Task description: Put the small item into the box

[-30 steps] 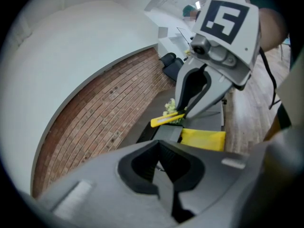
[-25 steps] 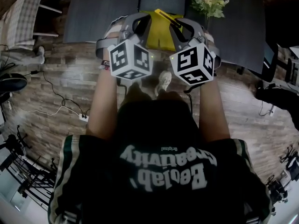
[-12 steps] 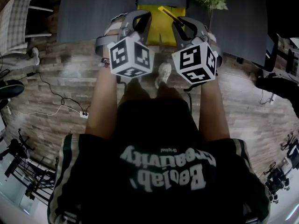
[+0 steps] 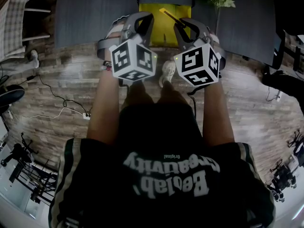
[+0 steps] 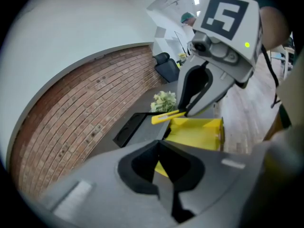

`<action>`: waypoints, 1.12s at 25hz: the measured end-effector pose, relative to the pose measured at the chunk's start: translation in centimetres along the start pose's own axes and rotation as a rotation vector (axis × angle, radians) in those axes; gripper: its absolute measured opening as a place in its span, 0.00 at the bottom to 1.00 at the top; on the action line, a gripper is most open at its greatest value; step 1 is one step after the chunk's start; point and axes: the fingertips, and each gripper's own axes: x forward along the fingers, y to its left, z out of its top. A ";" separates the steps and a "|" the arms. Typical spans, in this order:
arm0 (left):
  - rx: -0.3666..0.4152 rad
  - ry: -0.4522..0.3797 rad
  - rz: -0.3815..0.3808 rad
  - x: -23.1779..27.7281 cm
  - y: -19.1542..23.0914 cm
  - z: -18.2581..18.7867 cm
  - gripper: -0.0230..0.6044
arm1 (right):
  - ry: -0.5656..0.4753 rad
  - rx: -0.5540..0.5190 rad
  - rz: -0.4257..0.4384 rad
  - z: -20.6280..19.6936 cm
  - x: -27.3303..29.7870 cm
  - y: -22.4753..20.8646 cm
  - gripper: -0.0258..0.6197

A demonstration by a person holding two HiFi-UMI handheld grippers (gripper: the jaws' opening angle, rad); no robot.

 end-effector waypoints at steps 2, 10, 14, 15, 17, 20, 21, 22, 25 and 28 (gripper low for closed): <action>-0.005 0.003 -0.009 0.5 -0.1 -0.4 0.04 | 0.006 0.002 0.007 -0.2 0.6 0.1 0.15; -0.015 0.010 -0.043 2.5 -0.6 -1.6 0.04 | 0.039 0.017 0.038 -1.2 2.9 0.4 0.15; -0.019 0.016 -0.058 3.4 -0.6 -2.3 0.04 | 0.061 0.014 0.058 -1.8 4.2 0.6 0.15; -0.020 0.019 -0.061 3.7 -0.5 -2.5 0.04 | 0.067 0.012 0.064 -2.0 4.6 0.6 0.15; -0.024 0.026 -0.067 4.2 -0.4 -3.0 0.04 | 0.078 0.013 0.076 -2.3 5.4 0.6 0.15; -0.032 0.033 -0.077 4.8 -0.3 -3.6 0.04 | 0.086 0.012 0.094 -2.4 6.5 0.7 0.15; -0.035 0.034 -0.081 5.0 -0.3 -3.7 0.04 | 0.088 0.013 0.100 -2.4 6.7 0.7 0.15; -0.037 0.035 -0.086 5.2 -0.4 -3.8 0.04 | 0.090 0.014 0.106 -2.4 7.0 0.8 0.15; -0.041 0.037 -0.099 5.8 -0.5 -4.1 0.04 | 0.103 0.028 0.126 -2.6 7.8 1.0 0.15; -0.044 0.041 -0.110 6.4 -0.3 -4.6 0.04 | 0.120 0.043 0.142 -2.9 8.7 1.2 0.15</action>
